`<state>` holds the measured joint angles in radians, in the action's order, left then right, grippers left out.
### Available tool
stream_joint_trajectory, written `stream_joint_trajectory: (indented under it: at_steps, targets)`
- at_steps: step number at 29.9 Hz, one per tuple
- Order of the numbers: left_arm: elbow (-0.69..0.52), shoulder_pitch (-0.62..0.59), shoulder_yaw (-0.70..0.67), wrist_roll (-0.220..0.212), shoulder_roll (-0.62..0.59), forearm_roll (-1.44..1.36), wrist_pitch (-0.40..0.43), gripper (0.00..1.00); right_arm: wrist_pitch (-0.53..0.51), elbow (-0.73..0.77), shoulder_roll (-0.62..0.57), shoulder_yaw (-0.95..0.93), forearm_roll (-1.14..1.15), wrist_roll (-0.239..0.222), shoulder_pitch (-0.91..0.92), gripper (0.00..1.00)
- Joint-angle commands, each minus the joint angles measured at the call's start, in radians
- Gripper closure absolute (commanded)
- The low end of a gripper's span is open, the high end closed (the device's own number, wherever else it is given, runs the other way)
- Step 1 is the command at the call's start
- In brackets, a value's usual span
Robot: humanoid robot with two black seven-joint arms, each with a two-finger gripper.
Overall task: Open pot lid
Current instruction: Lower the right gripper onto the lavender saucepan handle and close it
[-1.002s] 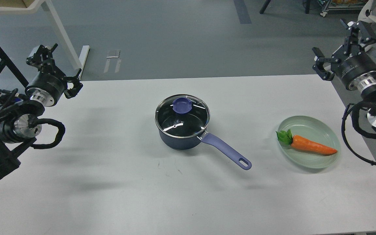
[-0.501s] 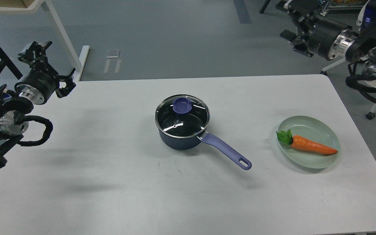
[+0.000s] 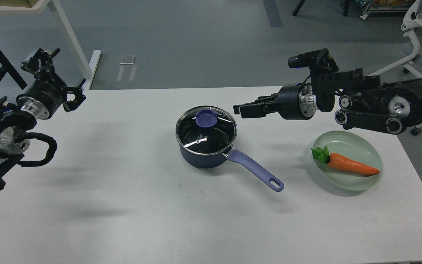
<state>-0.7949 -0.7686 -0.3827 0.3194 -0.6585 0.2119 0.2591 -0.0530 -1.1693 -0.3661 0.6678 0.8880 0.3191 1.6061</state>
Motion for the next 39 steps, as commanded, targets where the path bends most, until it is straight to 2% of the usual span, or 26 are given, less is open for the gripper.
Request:
stream_joint_trajectory:
  at_steps: [1,8,14,29,33,39]
  targets:
    - [0.003,0.003,-0.001,0.001,-0.004,0.0,0.002,0.01,-0.008,-0.061,0.022,0.058,0.035,-0.017,0.041,0.01]
    - [0.005,0.0,-0.004,0.001,-0.027,0.0,0.005,0.01,-0.011,-0.148,0.053,0.119,0.028,-0.02,0.072,0.02]
    - [0.003,0.0,-0.015,0.003,-0.044,0.001,0.005,0.01,-0.01,-0.159,0.073,0.159,0.032,-0.02,0.074,0.13]
    - [-0.001,-0.011,-0.016,0.003,-0.063,0.001,0.006,0.01,-0.011,-0.176,0.084,0.222,0.023,-0.022,0.068,0.22]
    - [-0.001,-0.011,-0.018,0.003,-0.064,0.001,0.005,0.01,-0.011,-0.201,0.085,0.225,0.031,-0.023,0.068,0.29]
    - [-0.003,-0.011,-0.015,0.001,-0.072,0.001,0.006,0.01,-0.011,-0.21,0.088,0.223,0.023,-0.051,0.077,0.33]
